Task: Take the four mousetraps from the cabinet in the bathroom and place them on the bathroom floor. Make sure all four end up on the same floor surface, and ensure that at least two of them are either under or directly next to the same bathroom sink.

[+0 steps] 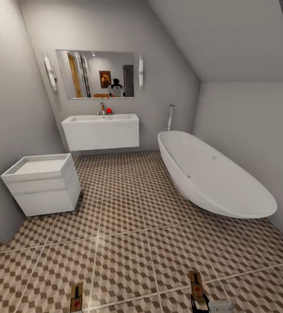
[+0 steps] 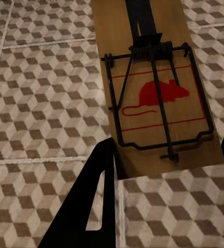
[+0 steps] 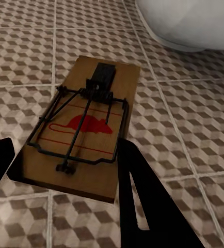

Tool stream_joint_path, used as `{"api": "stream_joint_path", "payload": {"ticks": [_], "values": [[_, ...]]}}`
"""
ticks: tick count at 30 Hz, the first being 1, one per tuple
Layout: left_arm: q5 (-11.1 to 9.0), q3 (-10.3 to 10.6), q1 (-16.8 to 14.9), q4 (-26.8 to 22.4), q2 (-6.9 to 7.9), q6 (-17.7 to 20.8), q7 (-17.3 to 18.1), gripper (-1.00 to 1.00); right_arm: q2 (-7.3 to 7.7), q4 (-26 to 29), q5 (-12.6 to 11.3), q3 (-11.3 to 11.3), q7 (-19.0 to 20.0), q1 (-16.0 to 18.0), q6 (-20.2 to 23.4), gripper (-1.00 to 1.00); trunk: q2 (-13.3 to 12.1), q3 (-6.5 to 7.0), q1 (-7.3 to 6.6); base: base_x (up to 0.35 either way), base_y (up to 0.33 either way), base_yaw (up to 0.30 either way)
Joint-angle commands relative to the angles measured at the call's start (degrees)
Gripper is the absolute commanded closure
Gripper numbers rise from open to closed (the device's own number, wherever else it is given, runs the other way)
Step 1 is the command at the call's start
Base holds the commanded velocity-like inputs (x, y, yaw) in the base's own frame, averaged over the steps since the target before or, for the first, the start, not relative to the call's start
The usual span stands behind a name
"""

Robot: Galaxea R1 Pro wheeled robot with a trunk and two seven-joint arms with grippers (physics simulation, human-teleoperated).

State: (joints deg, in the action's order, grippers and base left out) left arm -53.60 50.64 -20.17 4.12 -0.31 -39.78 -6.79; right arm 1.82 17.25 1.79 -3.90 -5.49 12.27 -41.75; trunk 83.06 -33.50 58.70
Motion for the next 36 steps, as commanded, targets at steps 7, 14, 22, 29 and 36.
{"api": "stream_joint_path", "payload": {"ticks": [7,14,22,29,36], "values": [[0.6,0.2,0.0,0.1,-0.04,-0.1,-0.7,1.00,0.03,0.0,0.1,-0.4,-0.6,0.0,-0.1,1.00,0.0,-0.05,0.03,0.321,0.000,0.034],[0.6,0.2,0.0,0.1,-0.04,-0.1,-0.7,1.00,0.03,0.0,0.1,-0.4,-0.6,0.0,-0.1,1.00,0.0,-0.05,0.03,0.321,0.000,0.249],[0.6,0.2,0.0,0.2,-0.04,-0.1,-0.7,1.00,0.03,0.0,0.1,-0.4,-0.6,0.0,-0.1,1.00,0.0,-0.05,0.03,0.321,0.000,0.254],[0.6,0.2,0.0,0.1,-0.04,-0.1,-0.7,1.00,0.03,0.0,0.1,-0.4,-0.6,0.0,-0.1,1.00,0.0,-0.05,0.03,0.321,0.000,0.029],[0.6,0.2,0.0,0.2,-0.11,-0.1,-0.7,1.00,0.03,0.0,0.1,-0.4,-0.6,0.0,-0.1,1.00,0.0,-0.05,0.03,0.321,0.000,0.000]]}}
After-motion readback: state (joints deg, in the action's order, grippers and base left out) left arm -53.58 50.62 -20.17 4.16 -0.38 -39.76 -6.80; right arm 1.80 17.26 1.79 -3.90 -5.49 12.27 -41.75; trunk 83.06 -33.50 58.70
